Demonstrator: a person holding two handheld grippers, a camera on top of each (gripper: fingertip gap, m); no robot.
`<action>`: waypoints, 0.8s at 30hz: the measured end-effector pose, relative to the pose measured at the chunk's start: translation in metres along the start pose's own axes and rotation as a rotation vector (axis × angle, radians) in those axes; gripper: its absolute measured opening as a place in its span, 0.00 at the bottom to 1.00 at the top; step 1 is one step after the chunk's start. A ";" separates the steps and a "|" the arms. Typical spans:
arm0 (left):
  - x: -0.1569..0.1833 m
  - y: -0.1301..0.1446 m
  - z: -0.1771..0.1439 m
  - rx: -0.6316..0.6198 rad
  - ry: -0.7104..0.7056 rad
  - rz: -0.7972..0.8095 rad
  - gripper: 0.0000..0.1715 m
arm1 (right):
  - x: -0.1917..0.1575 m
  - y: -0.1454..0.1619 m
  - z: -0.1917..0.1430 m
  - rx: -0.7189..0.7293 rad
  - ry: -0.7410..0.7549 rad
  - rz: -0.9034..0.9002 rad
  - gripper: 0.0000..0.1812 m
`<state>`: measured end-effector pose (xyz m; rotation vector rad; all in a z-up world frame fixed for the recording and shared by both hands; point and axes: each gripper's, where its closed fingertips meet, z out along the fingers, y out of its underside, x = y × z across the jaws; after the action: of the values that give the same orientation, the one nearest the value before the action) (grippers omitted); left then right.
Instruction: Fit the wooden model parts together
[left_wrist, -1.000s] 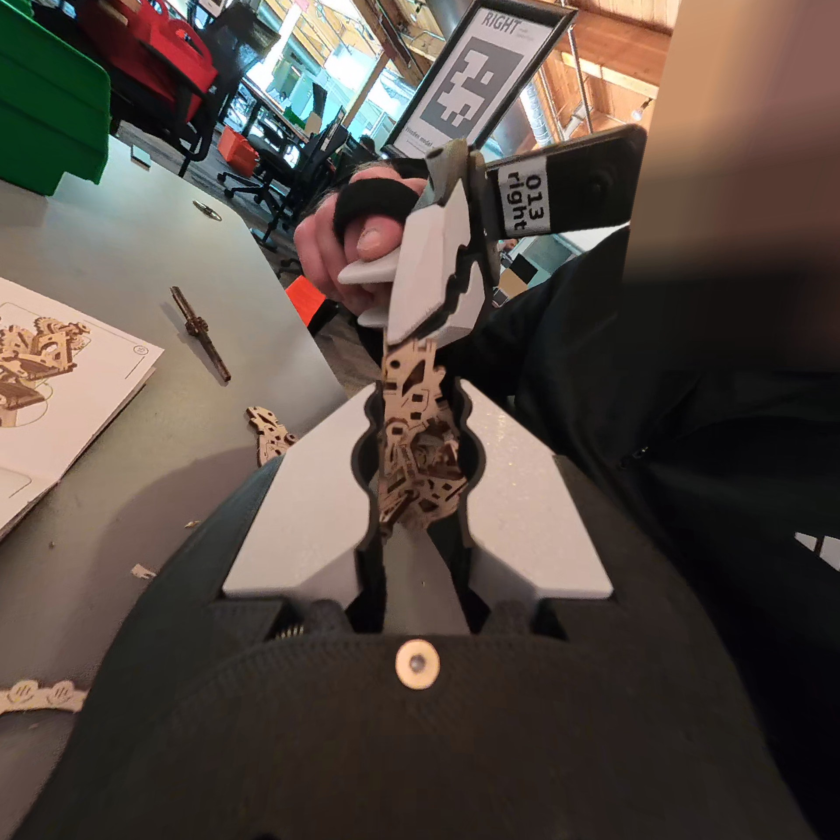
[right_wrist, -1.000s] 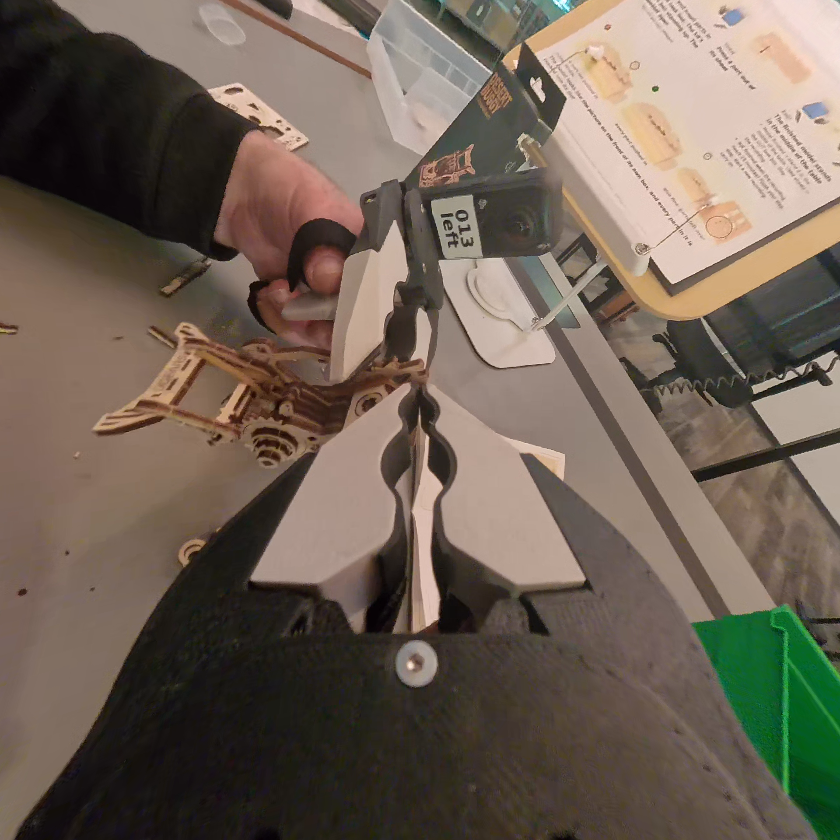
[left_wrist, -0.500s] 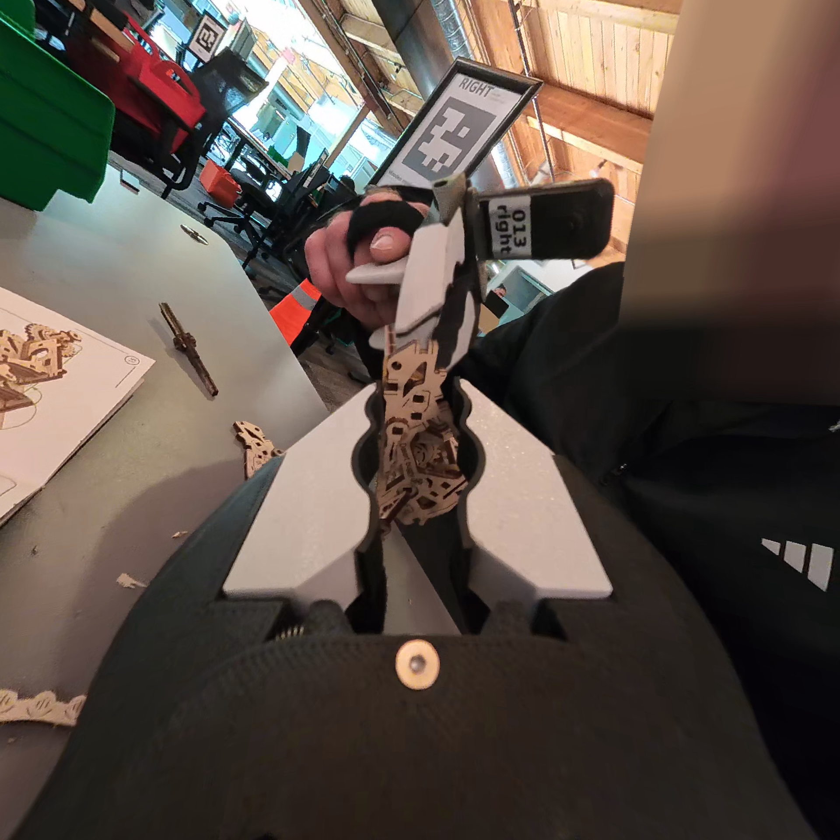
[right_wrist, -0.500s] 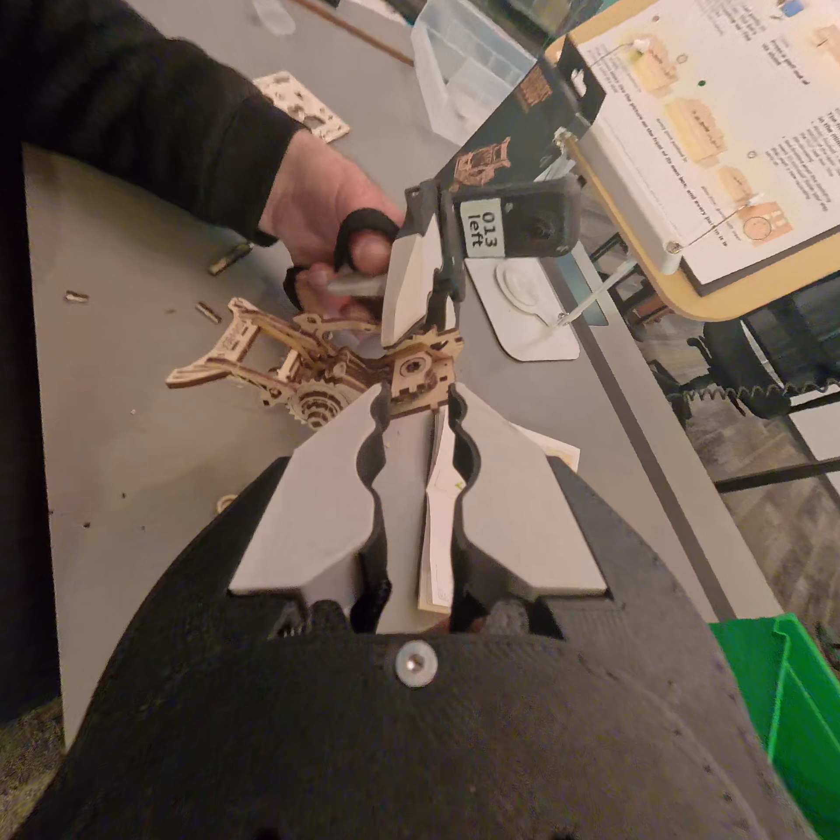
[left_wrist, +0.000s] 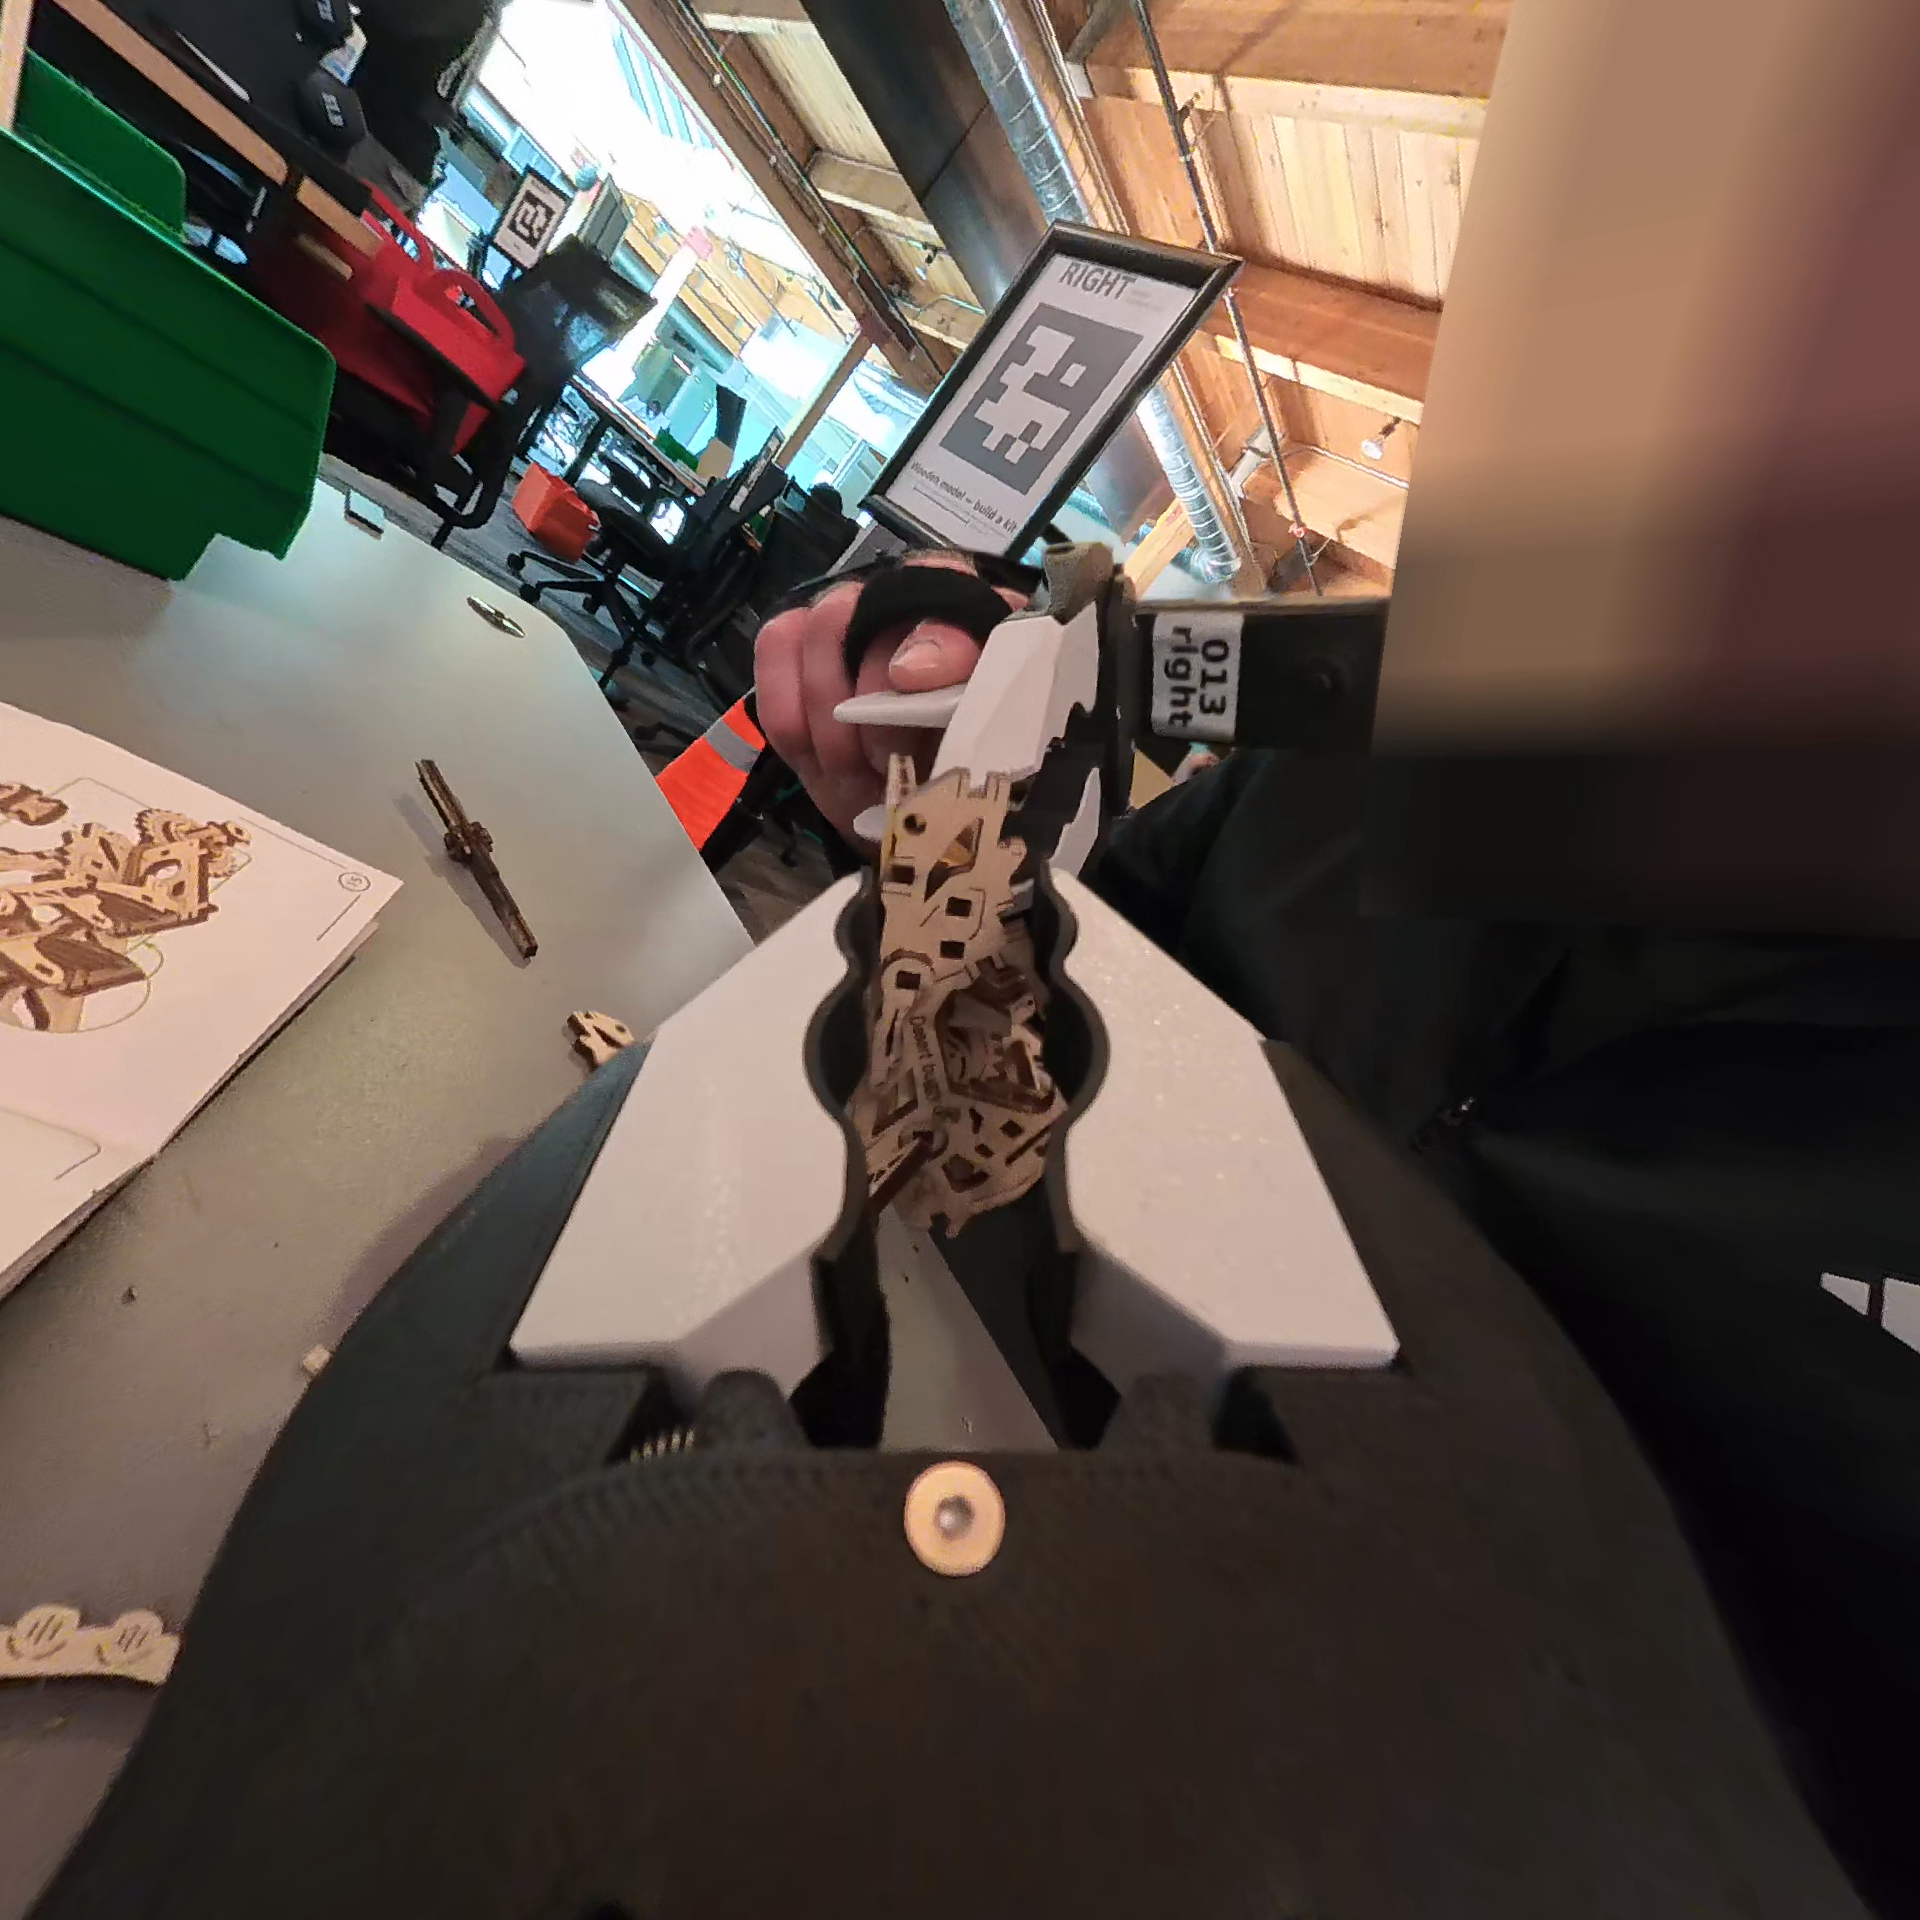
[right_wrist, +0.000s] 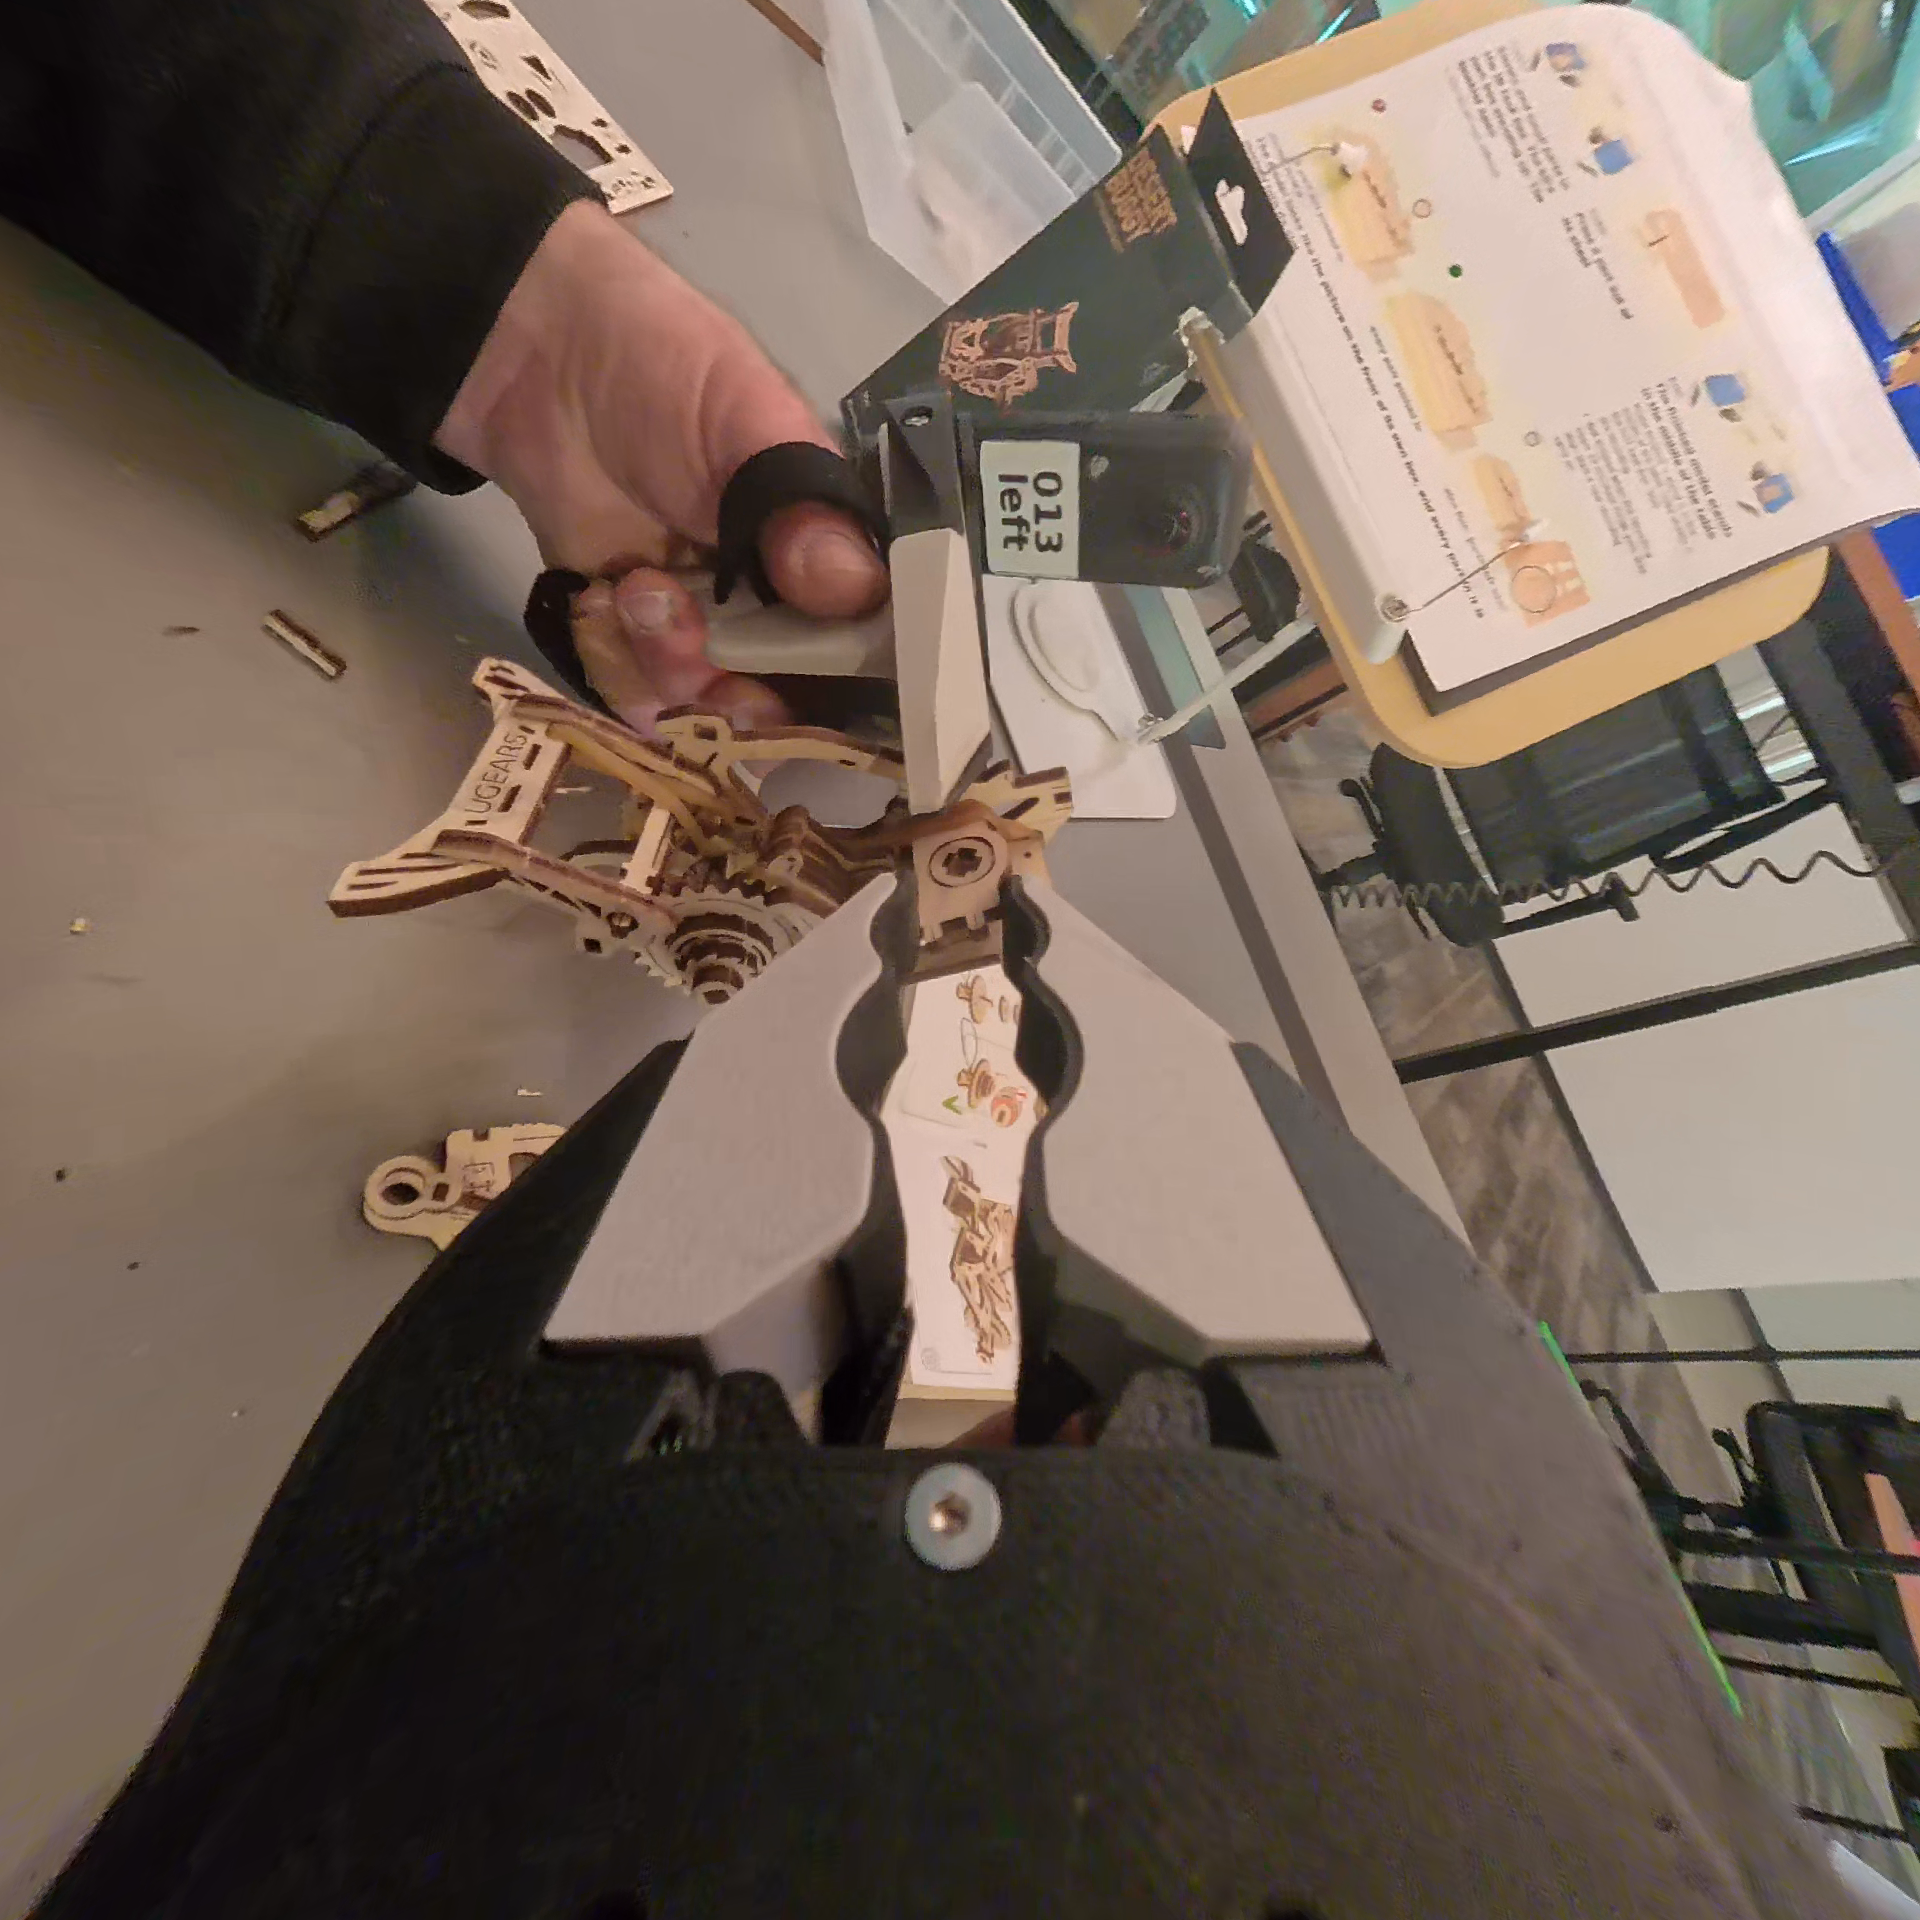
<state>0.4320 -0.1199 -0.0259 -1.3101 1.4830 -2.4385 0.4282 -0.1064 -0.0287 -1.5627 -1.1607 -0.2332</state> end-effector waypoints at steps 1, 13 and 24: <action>0.000 -0.001 0.000 0.007 0.000 0.002 0.15 | 0.001 0.000 0.000 -0.002 0.012 -0.003 0.07; -0.002 -0.010 0.000 0.081 -0.006 0.016 0.15 | 0.006 0.001 -0.001 0.031 0.082 0.086 0.07; -0.002 -0.014 -0.002 0.113 -0.004 0.024 0.14 | 0.008 0.000 0.002 -0.004 0.228 0.016 0.07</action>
<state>0.4374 -0.1096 -0.0176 -1.2673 1.3294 -2.4634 0.4313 -0.1007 -0.0234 -1.5057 -0.9692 -0.3929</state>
